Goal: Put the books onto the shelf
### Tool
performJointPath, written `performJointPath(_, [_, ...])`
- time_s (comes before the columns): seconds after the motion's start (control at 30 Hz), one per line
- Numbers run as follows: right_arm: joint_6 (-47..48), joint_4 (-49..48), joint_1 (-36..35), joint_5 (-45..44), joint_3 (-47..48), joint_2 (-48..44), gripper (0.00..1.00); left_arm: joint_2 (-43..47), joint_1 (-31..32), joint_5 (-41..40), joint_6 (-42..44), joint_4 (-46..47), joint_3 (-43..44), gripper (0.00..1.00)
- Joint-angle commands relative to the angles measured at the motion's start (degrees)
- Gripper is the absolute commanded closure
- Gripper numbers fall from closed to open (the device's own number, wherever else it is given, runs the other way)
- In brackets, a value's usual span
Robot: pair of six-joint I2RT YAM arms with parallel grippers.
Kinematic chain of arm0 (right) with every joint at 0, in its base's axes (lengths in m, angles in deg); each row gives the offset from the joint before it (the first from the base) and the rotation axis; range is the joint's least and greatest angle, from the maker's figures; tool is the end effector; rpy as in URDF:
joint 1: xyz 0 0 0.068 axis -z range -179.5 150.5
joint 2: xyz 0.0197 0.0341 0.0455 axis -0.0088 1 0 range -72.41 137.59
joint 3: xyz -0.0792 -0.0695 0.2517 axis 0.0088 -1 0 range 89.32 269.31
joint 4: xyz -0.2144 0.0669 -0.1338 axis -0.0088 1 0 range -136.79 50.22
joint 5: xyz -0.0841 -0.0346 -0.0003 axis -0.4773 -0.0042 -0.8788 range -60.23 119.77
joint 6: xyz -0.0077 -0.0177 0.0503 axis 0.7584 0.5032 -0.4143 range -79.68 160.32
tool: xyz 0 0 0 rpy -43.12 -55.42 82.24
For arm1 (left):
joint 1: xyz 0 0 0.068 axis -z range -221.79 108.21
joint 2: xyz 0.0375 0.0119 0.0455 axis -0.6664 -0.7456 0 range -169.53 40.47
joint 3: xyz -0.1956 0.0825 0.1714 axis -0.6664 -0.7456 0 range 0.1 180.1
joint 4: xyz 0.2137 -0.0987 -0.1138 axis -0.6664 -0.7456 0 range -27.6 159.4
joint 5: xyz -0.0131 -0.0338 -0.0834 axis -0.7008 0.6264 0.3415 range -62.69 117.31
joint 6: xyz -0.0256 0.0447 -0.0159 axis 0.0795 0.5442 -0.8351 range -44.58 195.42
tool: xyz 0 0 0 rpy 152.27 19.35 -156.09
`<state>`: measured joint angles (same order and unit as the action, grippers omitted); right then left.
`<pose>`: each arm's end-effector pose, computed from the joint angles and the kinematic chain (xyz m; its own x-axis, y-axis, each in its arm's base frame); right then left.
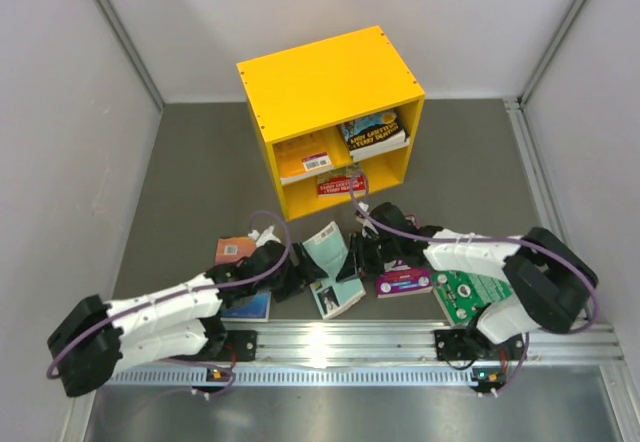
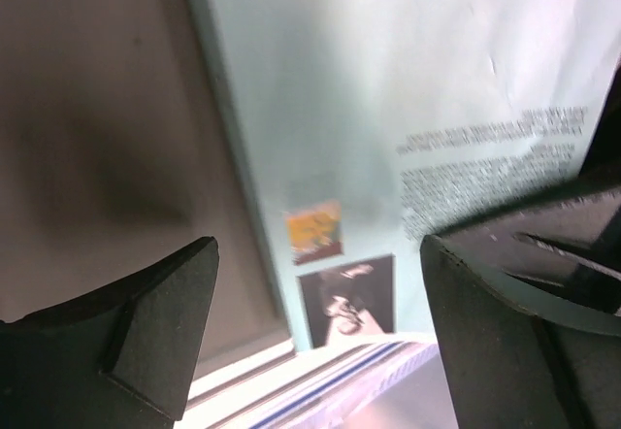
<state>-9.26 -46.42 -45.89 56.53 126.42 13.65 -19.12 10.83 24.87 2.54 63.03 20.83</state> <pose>0.1794 0.2117 0.1514 -0.9855 -0.0490 -0.1627 -0.1523 0.6795 0.7177 0.1176 -0.1517 0.1564 -0.8682 -0.4363 -0.2362 -0.1835 0.7247 -0.6642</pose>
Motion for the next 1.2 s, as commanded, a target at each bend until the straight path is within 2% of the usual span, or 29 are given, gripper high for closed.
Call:
performJointPath(0.0, [-1.7, 3.2, -1.3, 3.5, 1.3, -10.3, 1.00, 9.8, 0.0, -3.7, -1.6, -10.2, -1.0, 0.10])
performJointPath(0.03, [-2.3, 4.0, -1.2, 3.4, 2.4, -11.9, 1.00, 14.7, 0.0, -4.4, -3.0, -12.1, -1.1, 0.09])
performJointPath(0.13, [-4.9, 5.0, -0.5, 3.3, 4.8, -17.0, 1.00, 22.0, 0.0, -6.3, -5.2, -16.5, -1.8, 0.09])
performJointPath(0.23, [-8.6, 4.4, -0.1, 4.3, 6.2, -20.1, 1.00, 31.9, 0.1, -6.7, -7.1, -17.7, -3.0, 0.09])
performJointPath(0.33, [-11.7, 0.1, -0.1, 6.3, 5.8, -21.3, 1.00, 35.5, 0.1, -6.0, -7.8, -15.7, -3.2, 0.08])
performJointPath(0.5, [-19.8, -12.8, -0.1, 9.8, 1.5, -22.6, 1.00, 32.6, 0.1, -5.0, -6.2, -7.5, -1.0, 0.08])
performJointPath(0.57, [-23.7, -18.0, -0.1, 11.3, -0.4, -22.8, 1.00, 28.9, 0.1, -4.1, -5.6, -5.2, 0.9, 0.08])
performJointPath(0.67, [-29.6, -28.8, -0.1, 13.7, -3.8, -22.3, 1.00, 24.0, 0.1, -3.6, -4.0, -4.3, 5.1, 0.13])
performJointPath(0.73, [-31.2, -32.4, -0.2, 14.5, -5.1, -22.1, 1.00, 21.4, 0.1, -3.7, -2.8, -4.3, 7.2, 0.30])
performJointPath(0.8, [-31.1, -31.8, -0.2, 15.0, -5.3, -22.9, 1.00, 20.2, 0.1, -4.4, -1.7, -4.5, 10.1, 0.54])
performJointPath(0.87, [-29.5, -28.6, -0.3, 14.8, -5.0, -23.9, 1.00, 18.8, 0.1, -5.1, -0.9, -5.8, 13.2, 0.72])
performJointPath(0.9, [-28.7, -27.0, -0.1, 14.8, -4.3, -25.1, 1.00, 17.9, 0.1, -5.8, 0.0, -8.2, 14.3, 0.94])
performJointPath(0.93, [-26.2, -21.4, -0.1, 14.9, -3.7, -25.7, 0.96, 17.2, 0.1, -6.4, 0.3, -10.3, 17.1, 1.00])
performJointPath(0.97, [-23.9, -17.1, 0.0, 14.8, -2.7, -26.3, 0.81, 16.4, 0.1, -6.9, 0.4, -12.9, 18.5, 1.00])
performJointPath(1.0, [-20.5, -10.4, 0.2, 14.1, 0.9, -27.7, 0.59, 15.0, 0.1, -7.4, 1.2, -14.6, 19.9, 1.00])
performJointPath(1.03, [-11.2, -3.0, 0.2, 10.8, 3.7, -28.3, 0.22, 14.1, 0.1, -7.7, 1.5, -19.3, 22.9, 1.00])
performJointPath(1.07, [-5.5, 16.6, 0.2, 7.5, 7.2, -28.9, 0.09, 13.3, 0.1, -7.8, 1.7, -21.0, 24.3, 1.00])
performJointPath(1.1, [0.0, 25.5, 0.1, 3.2, 14.7, -28.8, 0.02, 11.9, 0.1, -7.8, 1.8, -22.4, 25.3, 1.00])
performJointPath(1.13, [8.4, 32.7, 0.0, -6.4, 17.9, -28.6, 0.00, 11.3, 0.1, -7.8, 1.7, -24.1, 27.3, 1.00])
performJointPath(1.17, [11.1, 45.3, -0.1, -11.4, 20.6, -28.1, 0.00, 10.6, 0.1, -7.6, 1.6, -25.6, 28.1, 1.00])
